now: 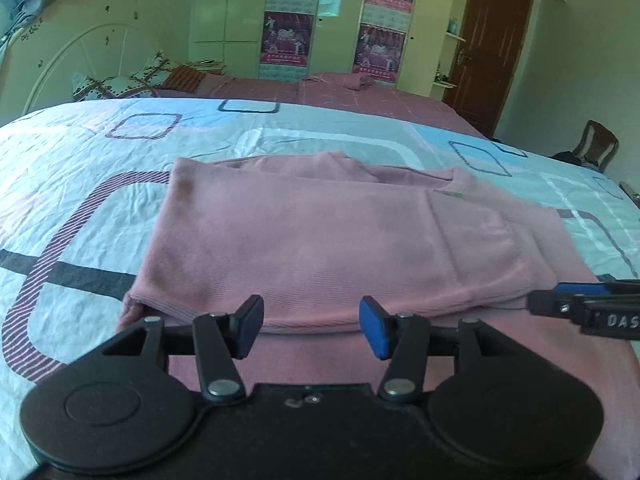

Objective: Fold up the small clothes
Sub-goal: 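Open both tools and move them back toward the sweatshirt hem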

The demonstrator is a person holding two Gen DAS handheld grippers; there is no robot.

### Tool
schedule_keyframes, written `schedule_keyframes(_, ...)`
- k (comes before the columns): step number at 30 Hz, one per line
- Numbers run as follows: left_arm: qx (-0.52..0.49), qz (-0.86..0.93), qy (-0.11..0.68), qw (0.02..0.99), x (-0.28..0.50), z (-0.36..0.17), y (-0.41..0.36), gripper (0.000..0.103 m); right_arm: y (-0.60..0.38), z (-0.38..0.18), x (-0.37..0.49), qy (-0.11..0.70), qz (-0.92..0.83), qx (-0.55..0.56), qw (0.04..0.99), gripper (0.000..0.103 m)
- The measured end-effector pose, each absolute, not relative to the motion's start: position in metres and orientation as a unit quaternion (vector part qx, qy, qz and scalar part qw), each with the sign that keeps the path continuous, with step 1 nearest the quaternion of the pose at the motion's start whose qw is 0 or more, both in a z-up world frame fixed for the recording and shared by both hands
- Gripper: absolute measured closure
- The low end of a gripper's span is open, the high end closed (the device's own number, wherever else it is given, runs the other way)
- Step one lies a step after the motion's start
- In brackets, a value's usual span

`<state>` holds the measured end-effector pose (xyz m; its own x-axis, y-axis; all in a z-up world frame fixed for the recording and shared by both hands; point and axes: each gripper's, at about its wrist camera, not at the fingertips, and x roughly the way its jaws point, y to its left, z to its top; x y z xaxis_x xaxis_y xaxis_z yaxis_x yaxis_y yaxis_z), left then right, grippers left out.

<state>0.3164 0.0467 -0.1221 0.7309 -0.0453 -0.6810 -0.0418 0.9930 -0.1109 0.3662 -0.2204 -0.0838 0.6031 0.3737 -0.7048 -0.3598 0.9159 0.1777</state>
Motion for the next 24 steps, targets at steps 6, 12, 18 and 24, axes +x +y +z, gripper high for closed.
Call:
schedule_keyframes(6, -0.050, -0.033, 0.386, 0.921, 0.301, -0.131, 0.002, 0.043, -0.205, -0.091, 0.344, 0.412, 0.248, 0.008, 0.877, 0.053)
schedule_keyframes(12, -0.035, -0.016, 0.417, 0.908, 0.280, -0.149, 0.001, 0.043, -0.210, -0.099, 0.329, 0.429, 0.266, 0.003, 0.864, 0.053)
schedule_keyframes(18, -0.019, 0.001, 0.423, 0.906, 0.262, -0.147, 0.016, 0.043, -0.238, -0.110, 0.309, 0.427, 0.227, -0.034, 0.875, 0.053)
schedule_keyframes(24, -0.034, 0.012, 0.428, 0.903, 0.239, -0.141, 0.033, 0.043, -0.275, -0.105, 0.282, 0.426, 0.193, -0.015, 0.884, 0.053)
